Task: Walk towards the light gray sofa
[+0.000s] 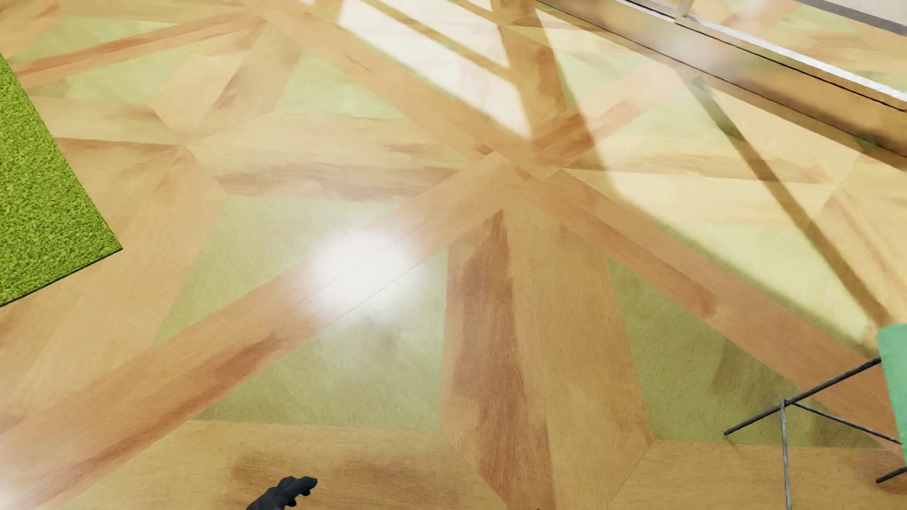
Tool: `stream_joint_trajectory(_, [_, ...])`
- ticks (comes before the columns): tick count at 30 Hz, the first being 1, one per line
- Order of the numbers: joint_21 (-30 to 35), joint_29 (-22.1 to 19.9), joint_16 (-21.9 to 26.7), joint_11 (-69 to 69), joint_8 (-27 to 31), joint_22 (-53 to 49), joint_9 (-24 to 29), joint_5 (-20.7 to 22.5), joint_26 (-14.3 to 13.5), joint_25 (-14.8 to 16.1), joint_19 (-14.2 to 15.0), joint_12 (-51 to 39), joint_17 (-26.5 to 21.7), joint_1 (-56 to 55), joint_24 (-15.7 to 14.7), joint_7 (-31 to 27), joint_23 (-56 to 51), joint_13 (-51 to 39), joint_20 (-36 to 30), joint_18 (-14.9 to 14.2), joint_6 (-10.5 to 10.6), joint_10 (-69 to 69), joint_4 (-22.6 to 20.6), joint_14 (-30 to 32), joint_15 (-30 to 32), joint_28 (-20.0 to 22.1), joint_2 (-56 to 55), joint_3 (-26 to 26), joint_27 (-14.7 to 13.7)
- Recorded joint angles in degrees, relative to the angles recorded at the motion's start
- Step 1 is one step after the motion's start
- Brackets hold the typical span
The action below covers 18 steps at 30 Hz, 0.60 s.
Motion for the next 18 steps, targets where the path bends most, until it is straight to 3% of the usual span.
stream_joint_trajectory(2, [4.8, 4.5, -1.0, 10.3, 1.7, -0.1, 0.3, -0.2, -1.7, -2.4, 4.5, -0.6, -4.3, 1.0, -1.2, 5.8, 0.7, 0.8, 1.4, 1.4, -2.0, 1.6, -0.9, -2.2, 5.1, 2.5, -4.5, 0.6, -2.3])
stream_joint_trajectory(4, [4.9, 6.4, -2.1, 16.0, 4.2, 1.1, 0.4, -0.2, -1.7, -2.0, 11.4, -1.3, -7.3, 1.6, -1.6, 11.1, -0.3, 1.1, 2.8, 2.4, -3.7, 3.7, -1.2, -4.1, 9.0, 4.5, -6.6, 0.8, -2.4])
stream_joint_trajectory(7, [-2.0, 0.6, -3.0, 16.2, 8.6, 3.8, 0.5, 0.6, 1.4, 2.5, 19.8, -1.9, -7.4, 3.4, -1.2, 18.6, -5.6, 1.8, 4.0, 3.2, -4.7, 4.9, 1.1, -5.3, 11.2, 3.9, -5.7, 0.5, 1.2])
stream_joint_trajectory(11, [-4.6, -1.4, -1.7, 12.2, 2.0, 4.4, 0.3, -2.9, 0.1, 5.1, 20.0, -0.8, -6.0, 5.6, 2.2, 28.6, -12.3, 1.2, -0.8, 2.9, -4.2, 5.7, 6.4, -5.4, 0.1, 0.9, -6.2, 0.9, -0.6])
stream_joint_trajectory(12, [-4.6, -1.4, -1.1, 9.6, -2.8, 4.1, 0.2, -10.1, -0.3, 5.0, 20.8, -0.3, -5.4, 6.6, 2.5, 31.3, -13.2, 1.2, -2.0, 2.7, -4.2, 5.2, 7.3, -5.2, -1.6, 0.4, -7.9, 1.0, -1.1])
stream_joint_trajectory(14, [-3.8, -1.8, 0.3, -1.0, -29.4, 3.9, -0.4, -28.6, 0.0, 3.5, 8.8, 0.4, -3.5, 9.1, 2.6, 36.3, -13.7, 1.0, -3.3, 2.2, -4.7, 2.2, 8.3, -4.1, -5.6, -0.3, -6.2, 1.0, -0.6])
stream_joint_trajectory(15, [-3.2, -2.0, 0.8, -7.4, -43.2, 3.9, -0.9, -33.6, 0.5, 2.4, 6.7, 0.6, -2.8, 10.1, 2.1, 38.7, -13.3, 0.8, -3.1, 1.7, -4.9, 0.7, 8.6, -3.6, -6.3, -0.6, -2.8, 1.0, 0.0])
stream_joint_trajectory(16, [-2.6, -2.0, 1.2, -12.4, -53.3, 3.2, -1.3, -35.3, 1.3, 1.4, 8.5, 1.2, -1.9, 11.1, 1.1, 41.0, -12.6, 0.5, -2.7, 1.1, -4.9, -0.4, 9.1, -3.2, -4.1, -0.6, -0.3, 0.8, 1.0])
stream_joint_trajectory(17, [-2.1, -1.9, 1.5, -15.5, -57.7, 2.5, -1.6, -35.4, 2.1, 0.8, 11.6, 1.7, -1.4, 12.0, -0.1, 43.3, -11.7, 0.1, -2.0, 0.2, -4.9, -1.0, 9.6, -3.0, -0.7, -0.4, 0.7, 0.5, 1.7])
stream_joint_trajectory(18, [-1.4, -1.7, 1.7, -17.9, -58.0, 1.8, -1.8, -34.3, 2.7, 0.3, 11.0, 2.3, -1.1, 13.2, -1.3, 45.7, -10.6, -0.3, -1.2, -0.7, -4.9, -1.6, 10.2, -2.7, -0.9, 0.2, 0.9, 0.2, 2.1])
